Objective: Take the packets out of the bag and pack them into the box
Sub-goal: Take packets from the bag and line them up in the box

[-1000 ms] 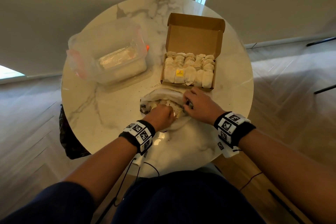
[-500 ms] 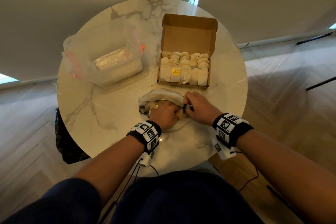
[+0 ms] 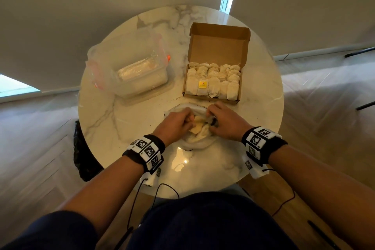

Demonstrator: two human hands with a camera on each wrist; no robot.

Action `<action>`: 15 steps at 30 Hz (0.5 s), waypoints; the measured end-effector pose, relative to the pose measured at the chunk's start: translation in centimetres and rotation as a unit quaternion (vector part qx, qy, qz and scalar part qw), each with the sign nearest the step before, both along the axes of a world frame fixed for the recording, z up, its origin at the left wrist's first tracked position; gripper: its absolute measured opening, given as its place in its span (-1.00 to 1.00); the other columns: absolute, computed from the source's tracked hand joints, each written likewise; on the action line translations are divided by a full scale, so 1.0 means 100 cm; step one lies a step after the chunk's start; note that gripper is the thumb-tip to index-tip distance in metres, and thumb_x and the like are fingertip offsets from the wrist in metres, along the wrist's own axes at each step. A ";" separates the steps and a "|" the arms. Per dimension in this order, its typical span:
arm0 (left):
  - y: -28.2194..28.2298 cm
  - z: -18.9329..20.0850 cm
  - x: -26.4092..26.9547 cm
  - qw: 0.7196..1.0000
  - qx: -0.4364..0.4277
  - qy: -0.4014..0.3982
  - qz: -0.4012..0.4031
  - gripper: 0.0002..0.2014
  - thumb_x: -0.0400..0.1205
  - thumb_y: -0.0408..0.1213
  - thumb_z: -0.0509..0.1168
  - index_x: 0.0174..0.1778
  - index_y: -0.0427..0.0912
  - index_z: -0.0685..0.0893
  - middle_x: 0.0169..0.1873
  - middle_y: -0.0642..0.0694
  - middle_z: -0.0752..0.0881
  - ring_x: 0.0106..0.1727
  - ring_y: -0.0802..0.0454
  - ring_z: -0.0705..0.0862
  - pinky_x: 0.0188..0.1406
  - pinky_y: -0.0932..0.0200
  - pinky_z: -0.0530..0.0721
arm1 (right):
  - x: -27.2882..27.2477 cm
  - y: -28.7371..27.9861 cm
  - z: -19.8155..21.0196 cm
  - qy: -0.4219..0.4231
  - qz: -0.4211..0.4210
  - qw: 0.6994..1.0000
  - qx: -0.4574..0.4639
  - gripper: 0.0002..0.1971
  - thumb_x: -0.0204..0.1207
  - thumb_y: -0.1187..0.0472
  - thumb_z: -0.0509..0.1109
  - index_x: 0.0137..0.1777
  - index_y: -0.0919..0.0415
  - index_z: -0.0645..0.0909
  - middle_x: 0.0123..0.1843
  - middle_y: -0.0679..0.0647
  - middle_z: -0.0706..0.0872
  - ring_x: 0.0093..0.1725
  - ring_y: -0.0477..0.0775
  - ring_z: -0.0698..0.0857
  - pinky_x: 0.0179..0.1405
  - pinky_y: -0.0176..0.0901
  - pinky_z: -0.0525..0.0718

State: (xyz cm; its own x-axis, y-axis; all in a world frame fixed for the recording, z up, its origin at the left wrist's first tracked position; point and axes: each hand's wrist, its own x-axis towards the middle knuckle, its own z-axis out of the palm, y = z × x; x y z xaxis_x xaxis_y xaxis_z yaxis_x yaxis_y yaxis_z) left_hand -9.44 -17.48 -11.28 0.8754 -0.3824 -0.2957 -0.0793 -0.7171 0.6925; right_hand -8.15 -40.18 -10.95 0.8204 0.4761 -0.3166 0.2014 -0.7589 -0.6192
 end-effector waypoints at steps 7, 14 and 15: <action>0.001 0.011 -0.006 0.998 -0.046 0.010 0.052 -0.90 0.71 -0.26 0.30 0.03 -0.05 0.49 -0.29 0.01 0.73 -0.29 0.27 0.66 -0.34 0.47 0.51 | -0.004 0.023 0.004 -0.034 0.099 0.994 0.012 -0.64 0.44 0.08 0.57 0.16 0.13 0.57 0.16 0.04 0.49 0.02 0.00 0.51 -0.04 -0.12 0.53; 0.005 0.009 -0.010 0.999 -0.023 0.003 0.033 -0.94 0.76 -0.21 0.22 0.10 -0.08 0.49 -0.24 0.00 0.73 -0.26 0.18 0.67 -0.31 0.38 0.52 | -0.002 0.024 -0.001 -0.034 0.073 0.996 0.044 -0.93 0.67 0.17 0.35 0.02 0.16 0.55 -0.08 -0.02 0.55 -0.13 -0.03 0.49 -0.15 -0.15 0.41; 0.004 0.008 -0.011 0.999 -0.022 0.002 0.029 -0.94 0.77 -0.21 0.21 0.10 -0.09 0.50 -0.25 0.01 0.71 -0.27 0.17 0.65 -0.30 0.34 0.52 | -0.001 0.022 0.000 -0.029 0.063 0.997 0.046 -0.93 0.68 0.17 0.33 0.01 0.15 0.53 -0.11 -0.02 0.56 -0.15 -0.01 0.50 -0.17 -0.13 0.41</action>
